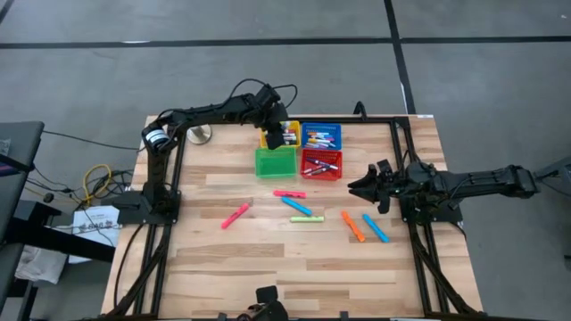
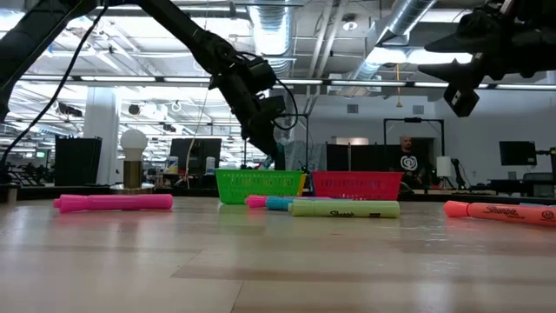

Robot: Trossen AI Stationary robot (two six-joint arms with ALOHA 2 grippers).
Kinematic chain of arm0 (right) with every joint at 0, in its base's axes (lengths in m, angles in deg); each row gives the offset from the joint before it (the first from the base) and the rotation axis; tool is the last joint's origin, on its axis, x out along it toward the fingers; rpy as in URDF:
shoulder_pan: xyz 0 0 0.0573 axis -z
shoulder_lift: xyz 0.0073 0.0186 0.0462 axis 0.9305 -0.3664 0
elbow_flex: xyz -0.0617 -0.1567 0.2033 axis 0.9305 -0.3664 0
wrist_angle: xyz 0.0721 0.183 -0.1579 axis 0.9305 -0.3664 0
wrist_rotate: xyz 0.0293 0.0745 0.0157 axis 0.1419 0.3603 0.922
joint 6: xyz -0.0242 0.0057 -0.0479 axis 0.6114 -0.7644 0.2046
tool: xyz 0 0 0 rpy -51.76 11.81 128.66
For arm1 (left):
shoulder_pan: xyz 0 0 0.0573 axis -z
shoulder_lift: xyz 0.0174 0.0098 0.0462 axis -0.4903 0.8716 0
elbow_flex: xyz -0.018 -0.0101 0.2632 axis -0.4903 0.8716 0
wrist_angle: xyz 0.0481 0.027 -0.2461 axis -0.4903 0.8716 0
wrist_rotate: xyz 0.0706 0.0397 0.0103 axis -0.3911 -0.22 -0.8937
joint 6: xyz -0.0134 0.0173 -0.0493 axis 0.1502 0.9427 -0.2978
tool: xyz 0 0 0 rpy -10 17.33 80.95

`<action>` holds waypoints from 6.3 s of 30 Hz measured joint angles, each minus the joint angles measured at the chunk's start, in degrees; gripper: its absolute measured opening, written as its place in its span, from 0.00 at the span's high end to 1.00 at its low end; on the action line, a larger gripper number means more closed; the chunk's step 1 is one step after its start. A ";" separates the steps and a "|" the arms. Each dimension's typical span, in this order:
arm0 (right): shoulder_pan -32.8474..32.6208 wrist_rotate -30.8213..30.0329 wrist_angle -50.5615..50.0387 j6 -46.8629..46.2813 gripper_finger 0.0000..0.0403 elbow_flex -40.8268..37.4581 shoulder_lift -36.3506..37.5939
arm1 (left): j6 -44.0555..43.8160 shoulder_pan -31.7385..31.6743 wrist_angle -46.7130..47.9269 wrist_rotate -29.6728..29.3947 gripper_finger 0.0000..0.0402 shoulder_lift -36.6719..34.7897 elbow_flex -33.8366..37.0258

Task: Pick & Place Markers
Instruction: Put the large light blue marker pen into the yellow bin, then adjust the green and yellow bins

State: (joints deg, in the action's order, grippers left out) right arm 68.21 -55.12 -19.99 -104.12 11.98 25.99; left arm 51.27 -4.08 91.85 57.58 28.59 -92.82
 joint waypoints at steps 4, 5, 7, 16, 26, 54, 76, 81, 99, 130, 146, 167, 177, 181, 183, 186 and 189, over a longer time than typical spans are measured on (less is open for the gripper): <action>0.06 -0.02 -0.09 0.59 0.69 0.00 0.00 | 1.61 0.01 0.56 -0.15 0.81 0.00 0.00; 0.05 -0.02 -0.11 1.08 0.69 0.00 0.00 | 1.62 0.01 0.54 -0.15 0.81 0.00 0.00; 0.07 -0.34 -0.11 1.38 0.70 0.00 -0.02 | 1.64 0.01 0.52 -0.15 0.80 0.09 0.00; 0.05 -1.49 -0.13 1.30 0.69 0.00 -0.02 | 3.52 0.25 -0.03 -0.15 0.80 0.28 1.09; 0.07 -1.49 -0.07 1.22 0.70 0.02 0.07 | 4.39 0.27 -1.54 -0.13 0.80 0.28 1.09; 0.02 -1.50 0.15 -0.31 0.69 0.05 0.07 | 4.15 0.64 -2.24 1.21 0.79 5.92 1.11; 0.07 -1.51 0.15 -0.46 0.70 0.07 0.07 | -3.31 1.24 -3.59 -1.66 0.52 -4.72 1.20; 0.04 -1.51 0.18 -0.44 0.69 0.07 0.07 | -17.27 3.74 5.65 -1.65 0.53 -11.74 1.18; 0.04 -1.51 0.31 -0.38 0.69 0.07 0.07 | -49.40 12.49 1.54 -10.54 0.58 -37.51 41.20; 0.07 -1.49 1.42 -2.89 0.70 0.07 0.07 | -50.95 6.50 -25.82 -7.05 0.63 -26.88 48.78; 0.04 -1.49 1.40 -2.86 0.69 0.07 0.07 | -48.50 4.07 -27.72 -6.97 0.63 -26.88 48.78; 0.05 -1.48 1.40 -2.89 0.69 0.07 0.07 | -47.56 4.09 -30.48 -7.08 0.63 -26.88 48.74; 0.06 -1.44 1.42 -2.86 0.70 0.07 0.07 | -43.95 -1.03 -30.12 -9.63 0.63 -26.91 48.74; 0.04 -1.43 1.42 -2.88 0.69 0.07 0.07 | -41.60 -4.21 -32.83 -10.25 0.63 -26.79 48.74; 0.06 -1.42 1.42 -2.89 0.70 0.07 0.07 | -41.54 -5.69 -35.89 -10.13 0.63 -25.99 48.69; 0.06 -1.42 1.42 -2.89 0.69 0.07 0.07 | -41.49 -6.88 -38.85 -9.79 0.63 -23.13 47.48; 0.05 -1.40 1.42 -3.32 0.70 0.07 0.07 | -40.60 -7.14 -38.99 -9.12 0.63 -19.02 44.91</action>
State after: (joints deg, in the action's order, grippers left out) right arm 68.27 -56.51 -18.56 -107.43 12.04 26.06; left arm 10.67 -11.22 52.86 48.47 9.57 -47.90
